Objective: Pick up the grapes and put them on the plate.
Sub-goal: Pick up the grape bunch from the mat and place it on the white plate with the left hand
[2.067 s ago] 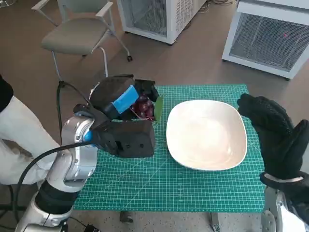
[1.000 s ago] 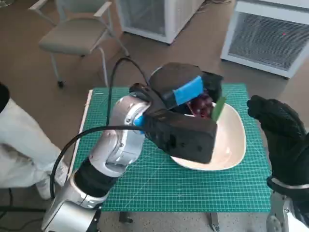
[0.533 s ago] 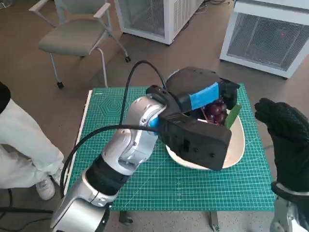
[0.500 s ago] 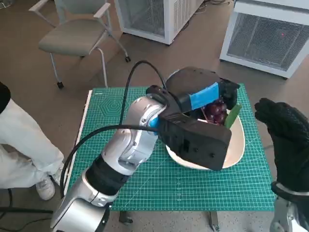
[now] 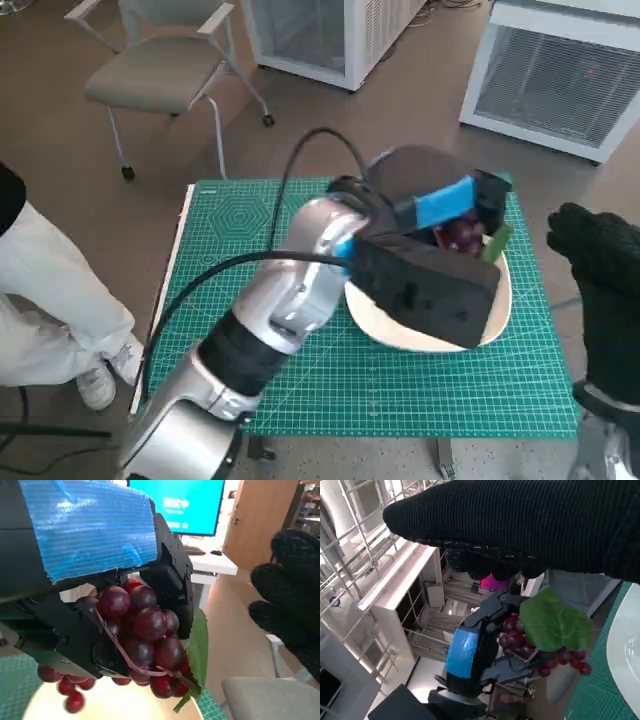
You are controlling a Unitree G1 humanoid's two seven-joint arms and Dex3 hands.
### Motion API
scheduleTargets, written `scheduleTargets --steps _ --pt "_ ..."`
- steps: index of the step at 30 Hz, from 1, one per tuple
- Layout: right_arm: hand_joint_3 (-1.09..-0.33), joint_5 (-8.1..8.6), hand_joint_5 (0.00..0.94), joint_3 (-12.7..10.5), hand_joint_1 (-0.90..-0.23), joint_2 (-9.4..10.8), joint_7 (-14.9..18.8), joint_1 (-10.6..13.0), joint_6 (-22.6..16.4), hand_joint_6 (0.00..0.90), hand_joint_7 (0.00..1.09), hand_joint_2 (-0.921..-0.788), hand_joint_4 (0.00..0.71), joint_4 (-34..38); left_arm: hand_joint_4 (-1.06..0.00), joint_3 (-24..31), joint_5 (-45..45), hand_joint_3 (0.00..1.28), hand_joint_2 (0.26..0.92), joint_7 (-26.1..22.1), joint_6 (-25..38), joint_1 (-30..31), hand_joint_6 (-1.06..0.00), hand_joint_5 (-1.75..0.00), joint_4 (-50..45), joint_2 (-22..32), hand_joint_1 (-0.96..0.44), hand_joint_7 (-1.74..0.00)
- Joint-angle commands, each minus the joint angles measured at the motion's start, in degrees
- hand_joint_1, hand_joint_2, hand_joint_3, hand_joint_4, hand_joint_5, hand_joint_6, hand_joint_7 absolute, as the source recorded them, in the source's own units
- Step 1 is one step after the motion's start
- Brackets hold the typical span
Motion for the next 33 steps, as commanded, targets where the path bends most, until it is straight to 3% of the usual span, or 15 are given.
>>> scheduleTargets --steps 1,5,12,16,19,20,23,26,28,31,33 --pt "-0.575 -0.06 0.440 -0.1 -0.493 -0.1 -0.7 1.5 1.4 0.192 0.90 -0.921 0.356 -0.2 -0.70 -0.2 -0.1 0.51 0.658 1.2 0.2 -1.9 -0.72 -1.39 0.9 -0.9 0.00 -0.97" --pt "-0.573 -0.22 0.442 0.0 -0.493 -0.1 -0.8 1.7 1.3 0.192 0.90 -0.921 0.356 -0.4 -0.72 -0.3 0.0 0.57 0.626 1.5 0.3 -1.6 -0.71 -1.39 1.1 -1.1 0.00 -0.99" --pt "-0.571 -0.53 0.446 0.2 -0.493 0.0 -1.0 2.1 1.4 0.193 0.91 -0.921 0.355 -1.0 -0.72 -0.6 0.3 0.57 0.626 2.9 -0.2 -1.5 -0.70 -1.38 2.5 -1.4 0.00 -1.01" --pt "-0.571 -0.40 0.448 0.2 -0.492 0.0 -0.9 2.1 1.5 0.192 0.91 -0.921 0.355 -0.9 -0.68 -0.5 -0.1 0.46 0.699 3.7 0.2 -2.1 -0.67 -1.35 5.3 -2.3 0.00 -1.06" --pt "-0.571 -0.32 0.449 0.2 -0.493 0.0 -0.8 2.1 1.3 0.192 0.91 -0.921 0.354 -0.8 -0.62 0.1 -1.0 0.40 0.761 3.1 1.5 -2.7 -0.59 -1.32 7.1 -3.3 0.04 -1.15" --pt "-0.571 -0.26 0.450 0.2 -0.493 0.0 -0.7 2.1 1.2 0.192 0.91 -0.921 0.354 -0.6 -0.61 0.3 -1.4 0.40 0.766 2.6 2.0 -2.8 -0.56 -1.33 7.4 -3.6 0.08 -1.09" --pt "-0.571 -0.03 0.451 0.2 -0.493 0.1 -0.3 2.0 0.8 0.192 0.91 -0.921 0.354 -0.2 -0.60 0.6 -2.2 0.44 0.755 0.7 4.1 -3.0 -0.47 -1.37 7.7 -4.1 0.26 -0.62" --pt "-0.570 0.21 0.452 0.2 -0.493 0.1 -0.1 2.0 0.6 0.192 0.91 -0.921 0.353 0.2 -0.55 0.1 -2.3 0.36 0.823 -0.5 5.2 -3.4 -0.43 -1.40 8.1 -4.1 0.33 -0.28" --pt "-0.570 0.32 0.453 0.2 -0.492 0.0 0.0 1.9 0.6 0.193 0.91 -0.921 0.353 0.3 -0.45 -0.5 -1.7 0.26 0.848 -0.8 5.1 -3.7 -0.41 -1.17 8.7 -3.9 0.22 -0.15" --pt "-0.570 0.51 0.454 0.3 -0.489 0.0 0.1 1.8 0.7 0.193 0.91 -0.921 0.353 0.5 -0.33 -1.8 -0.3 0.12 0.839 -0.4 4.7 -4.1 -0.40 -0.51 9.5 -3.5 -0.05 -0.06" --pt "-0.570 0.66 0.455 0.3 -0.488 0.0 0.2 1.7 0.7 0.193 0.91 -0.921 0.352 0.6 -0.29 -2.6 0.5 0.07 0.843 -0.1 4.5 -4.2 -0.40 -0.26 9.7 -3.2 -0.17 -0.03"
